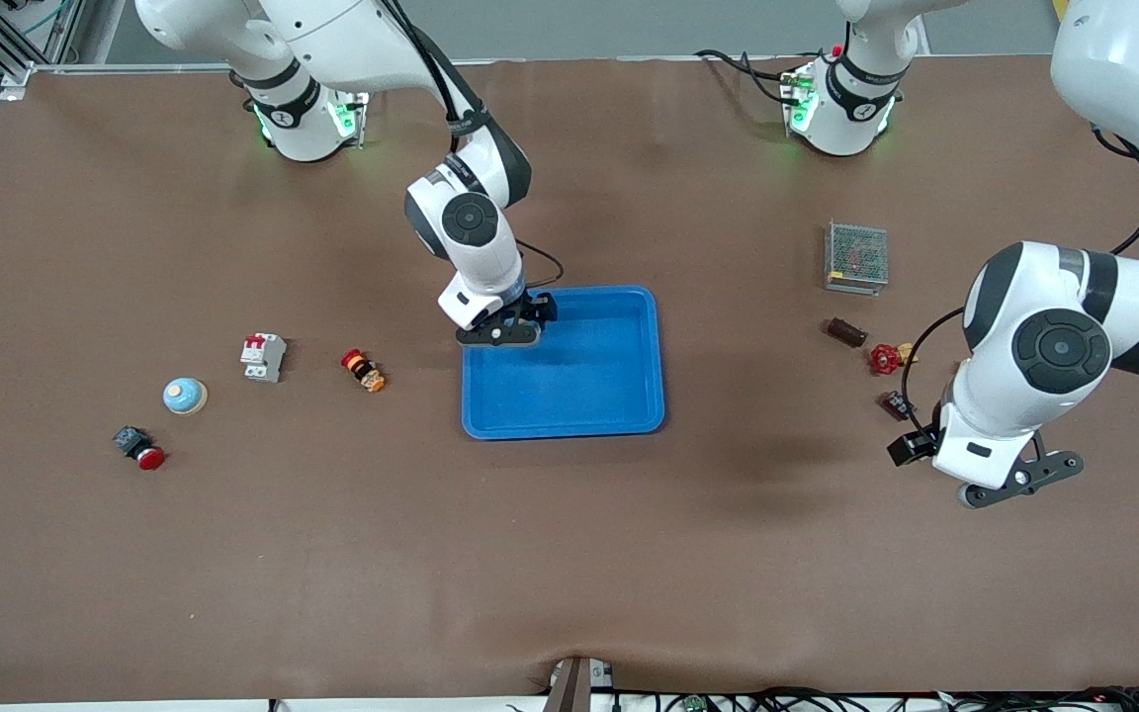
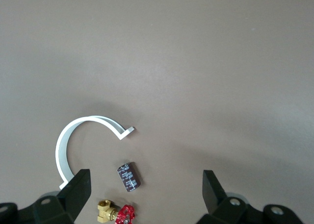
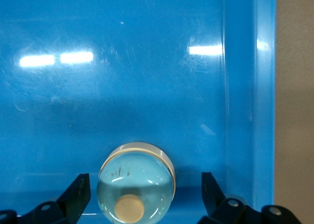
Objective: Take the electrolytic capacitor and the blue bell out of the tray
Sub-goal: 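Release the capacitor by the white arc while the right gripper lifts the bell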
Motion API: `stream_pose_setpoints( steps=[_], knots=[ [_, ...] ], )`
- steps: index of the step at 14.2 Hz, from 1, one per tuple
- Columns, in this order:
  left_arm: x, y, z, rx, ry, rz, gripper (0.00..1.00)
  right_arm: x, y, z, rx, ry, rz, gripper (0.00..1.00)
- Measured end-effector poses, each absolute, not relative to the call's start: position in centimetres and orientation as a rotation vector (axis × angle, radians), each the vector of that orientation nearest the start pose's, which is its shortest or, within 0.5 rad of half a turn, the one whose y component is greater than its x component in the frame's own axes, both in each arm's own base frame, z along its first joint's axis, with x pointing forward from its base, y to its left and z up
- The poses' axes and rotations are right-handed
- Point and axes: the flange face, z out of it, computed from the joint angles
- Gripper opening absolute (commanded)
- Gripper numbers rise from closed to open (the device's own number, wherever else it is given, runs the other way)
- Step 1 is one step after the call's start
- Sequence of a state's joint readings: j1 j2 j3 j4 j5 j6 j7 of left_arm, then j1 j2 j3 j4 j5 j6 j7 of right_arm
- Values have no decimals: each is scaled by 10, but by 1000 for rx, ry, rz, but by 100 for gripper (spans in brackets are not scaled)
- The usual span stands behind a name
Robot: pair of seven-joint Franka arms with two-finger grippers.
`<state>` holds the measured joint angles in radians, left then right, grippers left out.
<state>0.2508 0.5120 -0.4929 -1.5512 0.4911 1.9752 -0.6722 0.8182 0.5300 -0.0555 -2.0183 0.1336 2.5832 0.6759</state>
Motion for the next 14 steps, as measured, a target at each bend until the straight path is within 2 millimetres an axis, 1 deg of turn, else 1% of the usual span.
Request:
stream_pose_setpoints(
  steps=[3, 7, 9, 14],
  knots=[
    [682, -86, 393, -2919, -342, -125, 100, 438, 421, 187, -3083, 18, 2, 100],
    [686, -79, 431, -2949, -258, -160, 100, 440, 423, 186, -3081, 16, -2, 100],
    [683, -74, 451, -2946, -236, -174, 100, 441, 424, 182, -3085, 16, 2, 100],
    [663, -81, 502, -2952, -176, -180, 100, 437, 429, 178, -3088, -1, 6, 100]
  ],
)
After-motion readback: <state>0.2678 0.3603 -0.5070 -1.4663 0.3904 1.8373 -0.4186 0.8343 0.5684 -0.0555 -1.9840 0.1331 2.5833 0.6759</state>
